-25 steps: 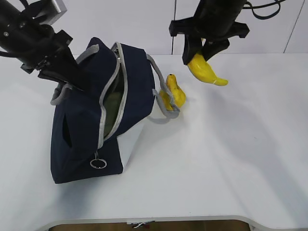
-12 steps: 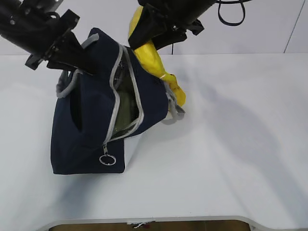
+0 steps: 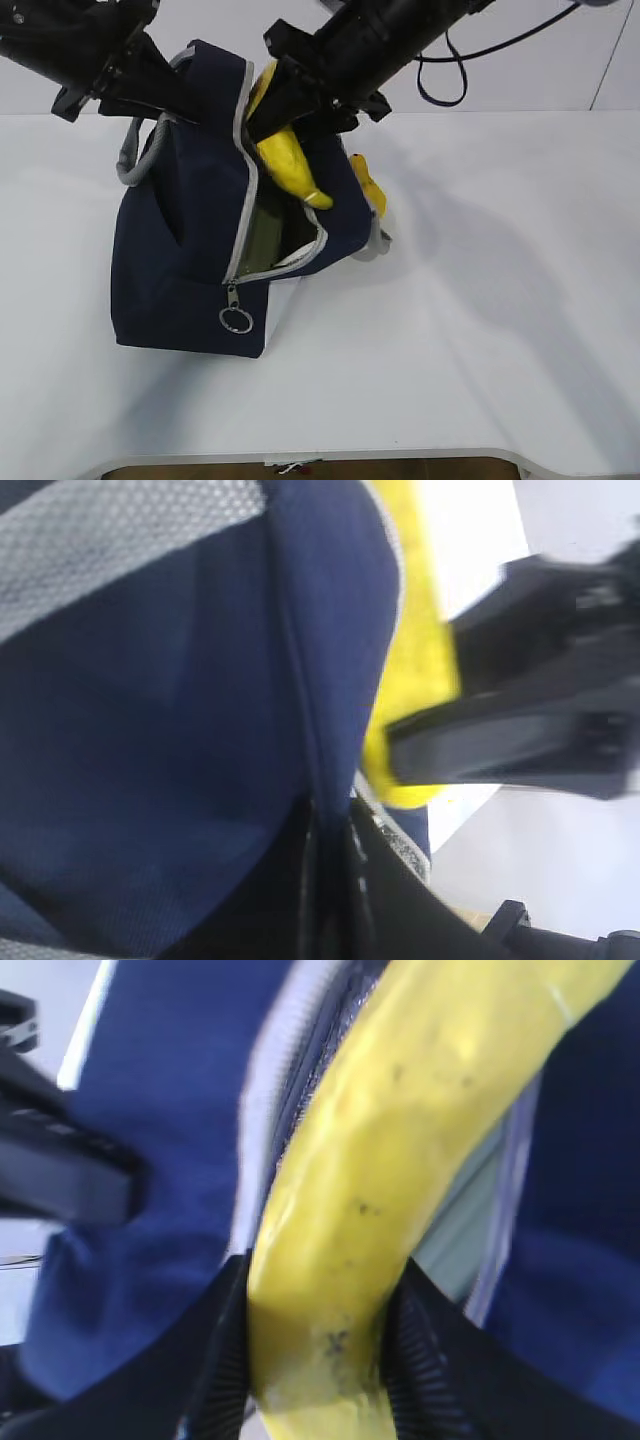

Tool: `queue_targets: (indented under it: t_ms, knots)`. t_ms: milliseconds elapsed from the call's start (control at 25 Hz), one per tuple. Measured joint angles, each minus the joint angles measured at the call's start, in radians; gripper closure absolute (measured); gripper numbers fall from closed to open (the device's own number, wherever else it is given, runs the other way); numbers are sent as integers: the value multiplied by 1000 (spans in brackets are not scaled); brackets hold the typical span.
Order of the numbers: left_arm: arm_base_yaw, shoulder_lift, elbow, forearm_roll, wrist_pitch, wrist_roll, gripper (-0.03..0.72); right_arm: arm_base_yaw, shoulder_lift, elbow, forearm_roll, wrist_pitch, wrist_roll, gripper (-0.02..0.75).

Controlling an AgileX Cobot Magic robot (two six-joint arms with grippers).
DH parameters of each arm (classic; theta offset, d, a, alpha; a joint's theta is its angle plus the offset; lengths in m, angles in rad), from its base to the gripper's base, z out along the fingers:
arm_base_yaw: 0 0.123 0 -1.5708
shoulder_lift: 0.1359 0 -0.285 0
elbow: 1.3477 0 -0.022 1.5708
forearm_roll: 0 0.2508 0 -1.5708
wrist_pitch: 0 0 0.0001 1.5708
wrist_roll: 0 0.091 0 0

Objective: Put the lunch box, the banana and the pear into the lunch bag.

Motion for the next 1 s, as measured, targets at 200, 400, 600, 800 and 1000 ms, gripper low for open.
queue_targets:
  t_ms: [200, 400, 600, 800, 1000]
  knots:
    - [0, 0, 0, -24, -2, 2, 688, 12, 45, -2, 69, -10, -18, 433]
    - [0, -2, 0, -36, -3, 4, 688, 51, 83, -2, 71, -20, -27, 432]
    - [0, -2, 0, -39, -3, 4, 688, 62, 92, -2, 66, -20, -28, 426]
    - [0, -2, 0, -39, -3, 4, 688, 62, 92, -2, 41, -20, -27, 313]
    - [0, -2, 0, -35, -3, 4, 688, 62, 92, -4, 35, -22, -29, 161]
